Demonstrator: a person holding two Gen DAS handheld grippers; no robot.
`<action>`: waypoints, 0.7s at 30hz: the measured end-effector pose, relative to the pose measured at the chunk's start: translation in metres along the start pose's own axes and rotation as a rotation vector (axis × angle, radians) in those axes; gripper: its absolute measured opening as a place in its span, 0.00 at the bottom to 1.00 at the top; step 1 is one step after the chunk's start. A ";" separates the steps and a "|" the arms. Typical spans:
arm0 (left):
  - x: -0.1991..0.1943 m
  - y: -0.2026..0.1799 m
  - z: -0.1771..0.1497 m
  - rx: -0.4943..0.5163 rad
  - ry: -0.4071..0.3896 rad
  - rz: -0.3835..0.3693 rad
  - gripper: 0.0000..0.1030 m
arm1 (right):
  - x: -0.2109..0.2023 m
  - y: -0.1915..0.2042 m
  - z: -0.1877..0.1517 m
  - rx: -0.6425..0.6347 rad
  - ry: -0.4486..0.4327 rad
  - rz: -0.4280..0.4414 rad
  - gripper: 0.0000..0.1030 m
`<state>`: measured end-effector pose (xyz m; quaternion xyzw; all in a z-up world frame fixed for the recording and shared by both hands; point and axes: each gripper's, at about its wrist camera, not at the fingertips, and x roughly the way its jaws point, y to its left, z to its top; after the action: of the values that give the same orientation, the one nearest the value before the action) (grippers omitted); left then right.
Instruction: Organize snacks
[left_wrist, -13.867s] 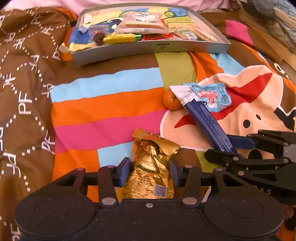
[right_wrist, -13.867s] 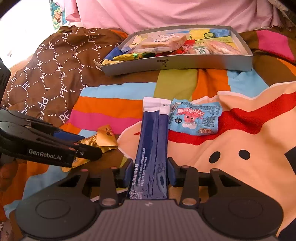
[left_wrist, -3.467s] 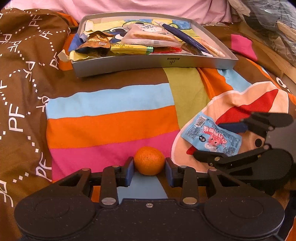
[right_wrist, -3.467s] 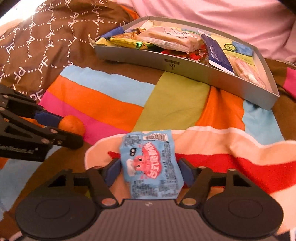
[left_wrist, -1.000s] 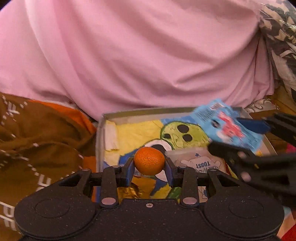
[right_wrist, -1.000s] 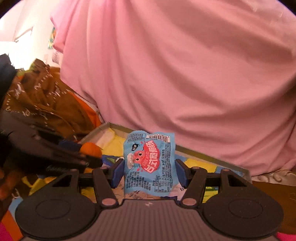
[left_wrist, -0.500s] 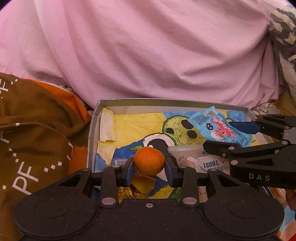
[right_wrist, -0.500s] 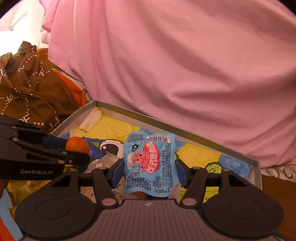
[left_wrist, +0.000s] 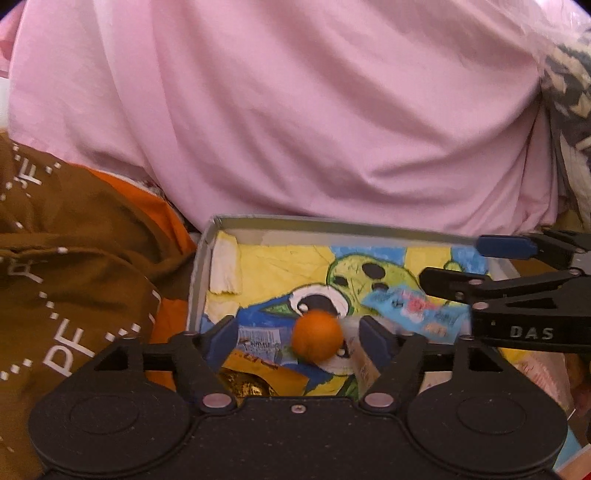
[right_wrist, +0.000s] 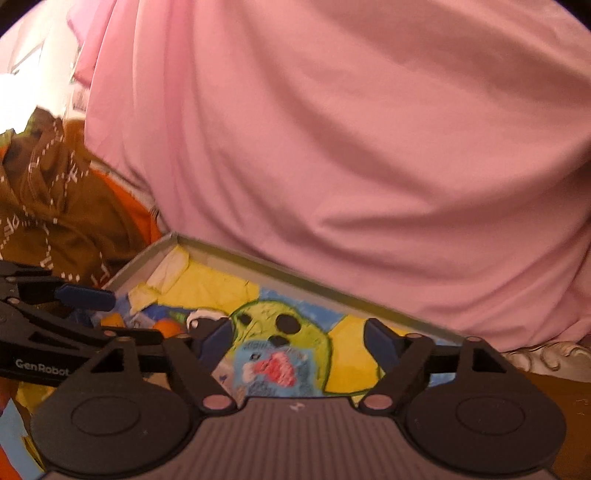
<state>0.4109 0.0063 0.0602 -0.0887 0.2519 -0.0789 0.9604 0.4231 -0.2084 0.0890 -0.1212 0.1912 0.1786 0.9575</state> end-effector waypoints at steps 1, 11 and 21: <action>-0.003 0.000 0.002 -0.005 -0.006 0.000 0.77 | -0.004 -0.002 0.001 0.007 -0.011 -0.007 0.84; -0.053 -0.007 0.008 -0.033 -0.086 0.041 0.91 | -0.057 -0.015 0.005 0.094 -0.095 -0.052 1.00; -0.111 -0.017 -0.002 -0.043 -0.163 0.103 0.96 | -0.119 -0.010 -0.012 0.140 -0.151 -0.067 1.00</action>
<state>0.3128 0.0109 0.1140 -0.1023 0.1788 -0.0166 0.9784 0.3203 -0.2564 0.1288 -0.0463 0.1261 0.1412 0.9808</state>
